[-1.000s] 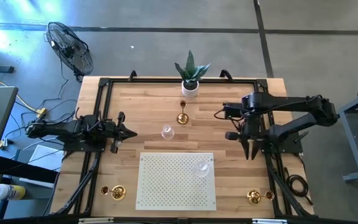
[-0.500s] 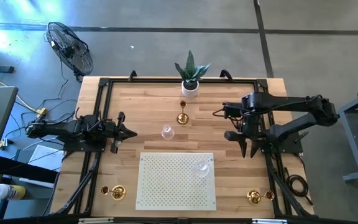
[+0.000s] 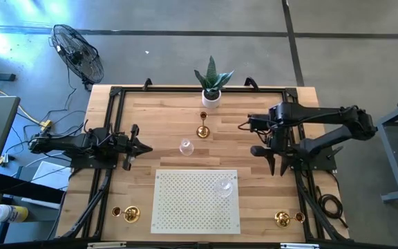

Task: Pick & Place candle stick holders
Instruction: Put the bottom right gold candle holder on the shelf

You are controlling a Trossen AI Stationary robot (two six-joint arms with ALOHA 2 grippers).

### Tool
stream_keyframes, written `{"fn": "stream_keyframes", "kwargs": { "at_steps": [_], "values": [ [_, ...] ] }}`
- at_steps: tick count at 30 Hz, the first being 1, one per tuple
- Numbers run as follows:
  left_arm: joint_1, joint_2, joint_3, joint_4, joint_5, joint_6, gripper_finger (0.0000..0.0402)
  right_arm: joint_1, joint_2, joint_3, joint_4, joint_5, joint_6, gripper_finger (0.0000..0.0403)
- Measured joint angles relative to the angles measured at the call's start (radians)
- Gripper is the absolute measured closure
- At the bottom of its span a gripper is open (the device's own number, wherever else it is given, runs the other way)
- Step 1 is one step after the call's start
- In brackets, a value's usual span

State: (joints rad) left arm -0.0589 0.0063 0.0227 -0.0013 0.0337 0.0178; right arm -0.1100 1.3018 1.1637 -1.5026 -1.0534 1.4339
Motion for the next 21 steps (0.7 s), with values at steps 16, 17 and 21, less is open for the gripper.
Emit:
{"fn": "stream_keyframes", "kwargs": {
  "at_steps": [16, 17, 21],
  "values": [
    [0.0, 0.0, 0.0, 0.0, 0.0, 0.0, 0.04, 0.028, 0.0, -0.241, 0.101, -0.146, -0.059, 0.0273],
    [0.0, 0.0, 0.0, 0.0, 0.0, 0.0, 0.04, 0.033, 0.0, -0.248, 0.101, -0.144, -0.068, 0.0273],
    [0.0, 0.0, 0.0, 0.0, 0.0, 0.0, 0.04, 0.062, 0.0, -0.276, 0.097, -0.154, -0.08, 0.0274]
  ]
}}
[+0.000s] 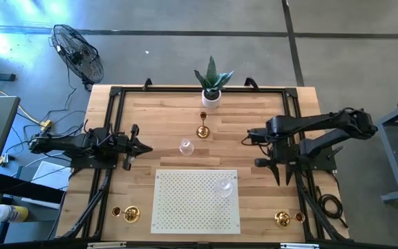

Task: Pick & Place candle stick holders
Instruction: Put the bottom right gold candle holder on the shelf

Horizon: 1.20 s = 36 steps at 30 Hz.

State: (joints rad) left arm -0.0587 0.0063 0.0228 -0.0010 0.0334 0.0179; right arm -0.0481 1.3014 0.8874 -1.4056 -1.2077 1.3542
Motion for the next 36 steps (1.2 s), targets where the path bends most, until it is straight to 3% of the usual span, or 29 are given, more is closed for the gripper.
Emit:
{"fn": "stream_keyframes", "kwargs": {
  "at_steps": [7, 27, 33, 36],
  "values": [
    [0.0, 0.0, 0.0, 0.0, 0.0, 0.0, 0.04, 0.086, 0.0, -0.021, 0.009, -0.038, 0.082, 0.0273],
    [0.0, 0.0, 0.0, 0.0, 0.0, 0.0, 0.04, 0.216, 0.002, -0.021, 0.255, -0.032, 0.402, 0.0273],
    [0.0, 0.0, 0.0, 0.0, 0.0, 0.0, 0.04, 0.22, 0.002, -0.135, 0.466, -0.091, 0.454, 0.0276],
    [0.0, 0.0, 0.0, 0.0, 0.0, 0.0, 0.04, 0.223, -0.002, -0.162, 0.486, -0.087, 0.469, 0.0276]
  ]
}}
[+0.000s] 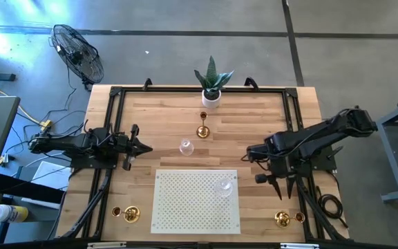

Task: Pick & Place candle stick holders
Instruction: Put the bottom right gold candle holder on the shelf

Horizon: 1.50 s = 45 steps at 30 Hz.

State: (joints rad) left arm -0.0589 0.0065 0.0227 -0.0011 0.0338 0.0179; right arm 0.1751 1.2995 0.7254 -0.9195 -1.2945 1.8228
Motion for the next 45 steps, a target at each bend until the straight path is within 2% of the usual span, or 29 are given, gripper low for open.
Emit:
{"fn": "stream_keyframes", "kwargs": {
  "at_steps": [12, 26, 35, 45],
  "values": [
    [0.0, 0.0, 0.0, 0.0, 0.0, 0.0, 0.04, 0.073, 0.0, -0.055, 0.126, -0.029, 0.085, 0.0277],
    [0.0, 0.0, 0.0, 0.0, 0.0, 0.0, 0.04, 0.163, 0.0, -0.054, 0.285, -0.006, 0.3, 0.0277],
    [0.0, 0.0, 0.0, 0.0, 0.0, 0.0, 0.04, 0.182, 0.003, -0.054, 0.308, 0.011, 0.326, 0.0277],
    [0.0, 0.0, 0.0, 0.0, 0.0, 0.0, 0.04, 0.225, 0.005, -0.054, 0.402, 0.029, 0.455, 0.0277]
  ]
}}
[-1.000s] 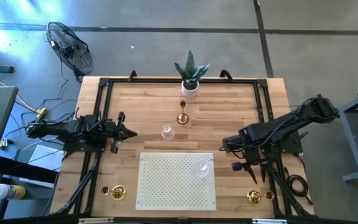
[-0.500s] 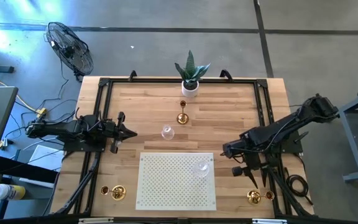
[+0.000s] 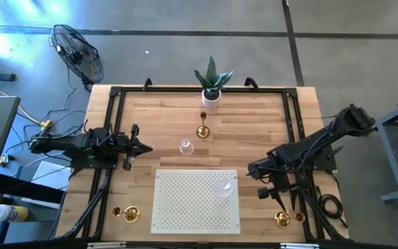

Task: Pick & Place candle stick holders
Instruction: Put the bottom right gold candle holder on the shelf

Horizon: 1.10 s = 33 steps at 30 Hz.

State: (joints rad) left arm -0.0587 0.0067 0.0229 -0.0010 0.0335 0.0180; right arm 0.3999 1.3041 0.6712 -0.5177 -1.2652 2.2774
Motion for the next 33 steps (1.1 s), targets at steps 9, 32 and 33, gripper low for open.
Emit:
{"fn": "stream_keyframes", "kwargs": {
  "at_steps": [9, 32, 33],
  "values": [
    [0.0, 0.0, 0.0, 0.0, 0.0, 0.0, 0.04, 0.029, 0.0, 0.001, 0.073, 0.015, 0.104, 0.0277],
    [0.0, 0.0, 0.0, 0.0, 0.0, 0.0, 0.04, 0.066, 0.001, 0.001, 0.155, 0.018, 0.366, 0.0277],
    [0.0, 0.0, 0.0, 0.0, 0.0, 0.0, 0.04, 0.066, 0.001, 0.001, 0.152, 0.016, 0.37, 0.0277]
  ]
}}
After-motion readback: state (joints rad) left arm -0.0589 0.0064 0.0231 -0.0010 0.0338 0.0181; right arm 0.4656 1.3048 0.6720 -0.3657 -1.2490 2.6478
